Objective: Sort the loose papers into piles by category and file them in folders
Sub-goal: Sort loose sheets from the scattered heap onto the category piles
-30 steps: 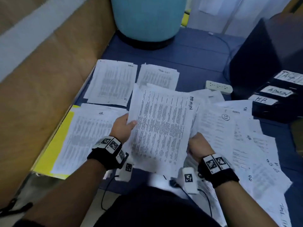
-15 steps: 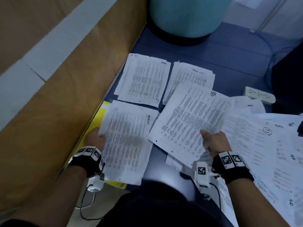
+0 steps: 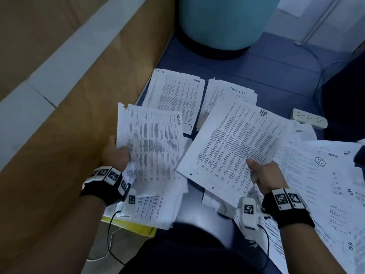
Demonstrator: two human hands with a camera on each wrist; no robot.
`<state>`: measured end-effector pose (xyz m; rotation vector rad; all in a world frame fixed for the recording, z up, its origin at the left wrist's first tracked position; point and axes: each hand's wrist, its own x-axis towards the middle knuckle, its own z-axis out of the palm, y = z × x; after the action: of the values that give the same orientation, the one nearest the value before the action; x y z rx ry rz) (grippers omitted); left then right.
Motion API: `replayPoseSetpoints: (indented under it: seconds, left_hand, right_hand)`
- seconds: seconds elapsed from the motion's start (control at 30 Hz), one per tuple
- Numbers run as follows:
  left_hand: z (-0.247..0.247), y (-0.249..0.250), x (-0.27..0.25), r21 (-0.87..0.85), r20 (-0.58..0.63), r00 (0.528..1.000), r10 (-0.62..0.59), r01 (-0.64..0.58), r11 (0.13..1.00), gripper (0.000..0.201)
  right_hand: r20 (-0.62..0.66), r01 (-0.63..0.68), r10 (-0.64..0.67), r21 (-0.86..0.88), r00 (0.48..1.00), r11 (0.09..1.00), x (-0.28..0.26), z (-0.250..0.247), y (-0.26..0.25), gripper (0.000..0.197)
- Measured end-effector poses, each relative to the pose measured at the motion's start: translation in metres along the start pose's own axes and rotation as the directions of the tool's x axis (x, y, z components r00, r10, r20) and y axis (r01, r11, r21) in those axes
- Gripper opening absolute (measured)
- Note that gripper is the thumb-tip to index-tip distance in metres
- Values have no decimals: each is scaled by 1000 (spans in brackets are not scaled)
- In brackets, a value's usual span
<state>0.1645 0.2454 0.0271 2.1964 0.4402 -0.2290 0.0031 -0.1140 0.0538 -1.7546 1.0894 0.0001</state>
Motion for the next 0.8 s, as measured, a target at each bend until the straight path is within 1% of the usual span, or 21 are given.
replayPoseSetpoints:
  seconds: [0.03, 0.07, 0.13, 0.2, 0.27, 0.37, 0.4, 0.5, 0.6, 0.67, 0.73, 0.8]
  left_hand:
    - [4, 12, 0, -46, 8, 1000, -2, 2, 999, 42]
    - [8, 24, 3, -91, 8, 1000, 22, -21, 996, 46]
    - [20, 43, 15, -151, 13, 992, 127, -123, 981, 49]
    - [34, 58, 36, -164, 57, 974, 218, -206, 965, 50]
    - [46, 75, 60, -169, 102, 956, 273, -254, 952, 52]
    - [67, 99, 97, -172, 82, 944, 320, -302, 937, 49]
    - [74, 105, 108, -175, 71, 942, 328, -312, 934, 47]
    - [92, 120, 135, -126, 85, 953, 290, -279, 952, 42]
    - [109, 124, 164, -100, 76, 961, 265, -257, 961, 40]
    - [118, 122, 181, -40, 76, 964, 256, -254, 966, 36]
    - [123, 119, 193, 56, 90, 965, 247, -252, 966, 32]
    - [125, 117, 199, 140, 111, 962, 250, -264, 954, 33]
  right_hand:
    - [-11, -6, 6, 2, 1000, 1000, -2, -3, 1, 49]
    - [-19, -14, 14, 3, 1000, 1000, -5, -6, 2, 48]
    - [-27, -41, 42, 18, 999, 999, -11, -14, 7, 44]
    - [-35, -78, 80, 33, 996, 996, -16, -21, 13, 39]
    - [-51, -121, 123, 44, 991, 992, -22, -28, 18, 36]
    - [-69, -195, 198, 42, 978, 980, -31, -36, 21, 32]
    - [-69, -215, 218, 44, 973, 976, -34, -39, 21, 31]
    - [-90, -234, 235, 16, 968, 972, -38, -46, 20, 28]
    - [-105, -257, 257, 7, 961, 966, -33, -51, 23, 34]
    - [-95, -277, 277, 10, 956, 961, -29, -50, 22, 40]
    - [-81, -294, 292, -16, 953, 956, -24, -47, 17, 46]
    - [-70, -292, 290, -18, 955, 956, -19, -43, 5, 45]
